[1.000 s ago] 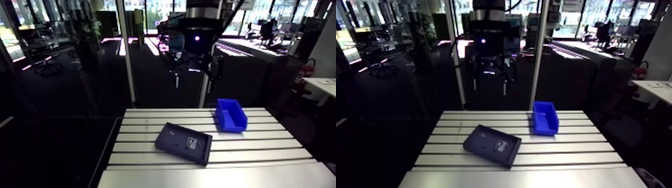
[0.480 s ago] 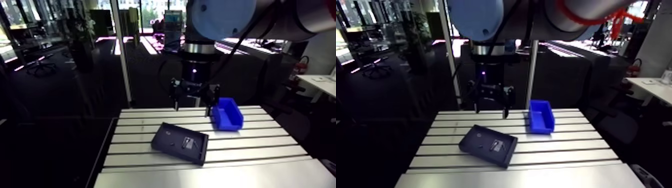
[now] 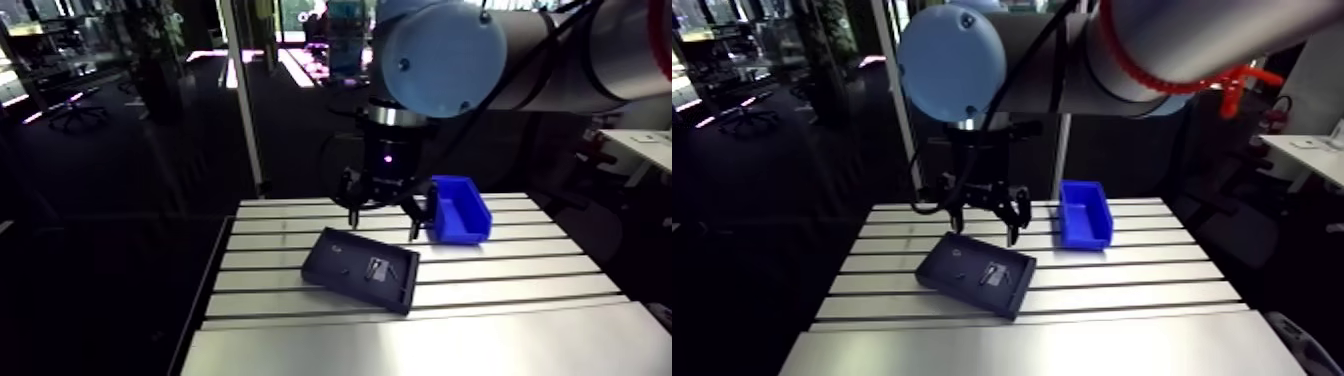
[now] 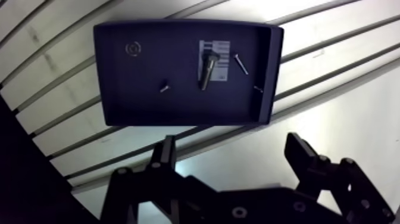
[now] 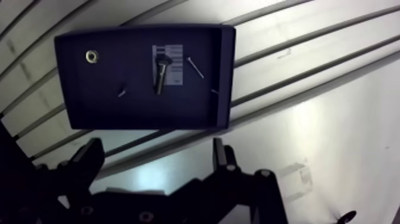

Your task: Pick up the M10 bolt from the tray and put it into the blue bin.

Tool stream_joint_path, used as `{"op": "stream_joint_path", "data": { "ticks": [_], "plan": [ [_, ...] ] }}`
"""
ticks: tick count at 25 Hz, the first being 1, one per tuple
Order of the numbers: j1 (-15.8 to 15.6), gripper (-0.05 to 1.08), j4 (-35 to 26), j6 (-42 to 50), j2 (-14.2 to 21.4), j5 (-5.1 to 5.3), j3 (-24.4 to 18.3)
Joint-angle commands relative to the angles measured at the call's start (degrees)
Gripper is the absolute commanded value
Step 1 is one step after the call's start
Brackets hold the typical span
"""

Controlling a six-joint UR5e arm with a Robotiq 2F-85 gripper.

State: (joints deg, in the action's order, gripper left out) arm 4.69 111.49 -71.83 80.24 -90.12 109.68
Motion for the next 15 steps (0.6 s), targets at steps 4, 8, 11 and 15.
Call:
{"op": "stream_joint_path", "data": {
  "ticks": [4, 8, 11, 15],
  "plan": [
    [0.1, 0.01, 4.3, 0.0, -3.5, -0.10, 1.1],
    [0.0, 0.01, 6.2, 0.0, -4.3, -0.19, 1.8],
    [0.0, 0.01, 7.5, 0.1, -4.5, -0.28, 2.4],
    [0.0, 0.01, 9.7, 0.1, -5.8, -0.28, 3.5]
  ]
}}
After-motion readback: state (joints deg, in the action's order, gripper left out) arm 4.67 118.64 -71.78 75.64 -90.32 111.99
